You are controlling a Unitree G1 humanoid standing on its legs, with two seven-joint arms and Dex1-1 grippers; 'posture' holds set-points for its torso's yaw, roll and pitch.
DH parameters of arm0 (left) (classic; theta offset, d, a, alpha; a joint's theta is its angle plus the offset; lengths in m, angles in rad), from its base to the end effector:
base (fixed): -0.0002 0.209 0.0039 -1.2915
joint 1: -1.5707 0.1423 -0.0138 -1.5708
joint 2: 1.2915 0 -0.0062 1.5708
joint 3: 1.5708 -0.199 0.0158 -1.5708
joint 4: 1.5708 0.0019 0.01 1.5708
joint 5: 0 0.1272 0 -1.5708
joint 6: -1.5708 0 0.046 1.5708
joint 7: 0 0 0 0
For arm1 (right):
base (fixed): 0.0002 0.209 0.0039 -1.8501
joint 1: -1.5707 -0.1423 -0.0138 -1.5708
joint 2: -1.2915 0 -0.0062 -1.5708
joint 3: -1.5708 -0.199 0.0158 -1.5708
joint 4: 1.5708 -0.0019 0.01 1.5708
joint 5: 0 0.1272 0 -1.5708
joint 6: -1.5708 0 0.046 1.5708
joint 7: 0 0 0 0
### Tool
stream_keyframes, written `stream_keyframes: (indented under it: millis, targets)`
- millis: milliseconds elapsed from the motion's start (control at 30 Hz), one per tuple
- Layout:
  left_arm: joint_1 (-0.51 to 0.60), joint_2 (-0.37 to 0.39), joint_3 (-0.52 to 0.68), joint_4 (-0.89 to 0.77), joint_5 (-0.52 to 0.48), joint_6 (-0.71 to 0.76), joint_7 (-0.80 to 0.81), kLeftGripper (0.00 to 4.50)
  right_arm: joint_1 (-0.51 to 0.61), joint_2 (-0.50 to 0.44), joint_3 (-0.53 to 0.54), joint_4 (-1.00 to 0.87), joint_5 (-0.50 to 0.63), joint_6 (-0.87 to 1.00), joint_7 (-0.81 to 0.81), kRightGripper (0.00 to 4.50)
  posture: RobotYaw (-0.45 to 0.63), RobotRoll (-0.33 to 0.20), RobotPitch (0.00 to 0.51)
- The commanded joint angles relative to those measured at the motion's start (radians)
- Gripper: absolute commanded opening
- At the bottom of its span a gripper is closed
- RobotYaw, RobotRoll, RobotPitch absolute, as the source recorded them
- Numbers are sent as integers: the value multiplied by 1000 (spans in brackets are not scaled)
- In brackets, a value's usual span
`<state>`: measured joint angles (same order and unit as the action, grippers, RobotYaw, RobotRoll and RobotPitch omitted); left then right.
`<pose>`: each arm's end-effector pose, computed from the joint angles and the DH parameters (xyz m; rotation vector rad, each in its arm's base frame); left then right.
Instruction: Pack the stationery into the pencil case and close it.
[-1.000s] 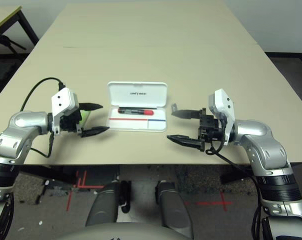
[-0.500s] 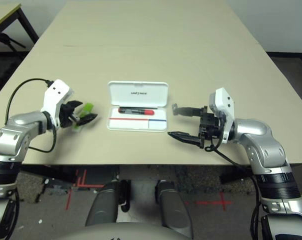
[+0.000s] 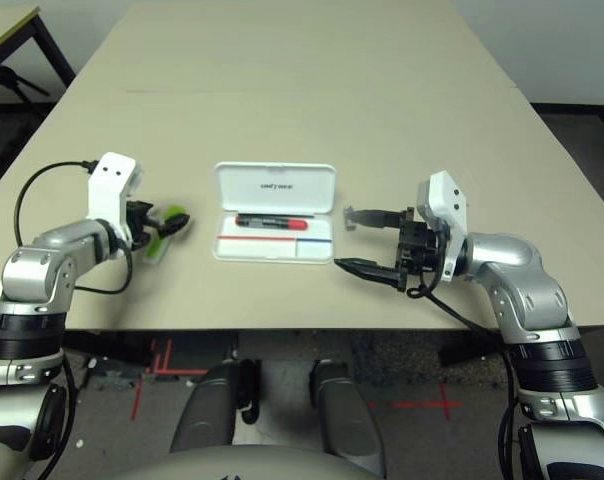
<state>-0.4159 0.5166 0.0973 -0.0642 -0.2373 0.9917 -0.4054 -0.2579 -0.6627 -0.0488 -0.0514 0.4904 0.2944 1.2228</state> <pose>0.2571 0.2464 0.1230 0.1236 0.5143 -0.2650 0.2382 -0.2645 0.1272 -0.1677 0.0793 1.2311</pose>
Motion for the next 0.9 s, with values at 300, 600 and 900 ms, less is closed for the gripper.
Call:
stream_keyframes:
  millis: [300,600,900]
  targets:
    - [57,-15,-14,-52,-2,69,29,4500,-10,-8,13,7,-10,-21,9,4469,-27,0,130]
    - [85,-20,-32,-80,-13,118,23,3555,-12,4,22,10,-19,-29,3,4500,-21,0,129]
    - [73,-5,-30,-91,-32,145,-5,1104,-26,6,26,26,-25,-38,7,4500,-21,0,129]
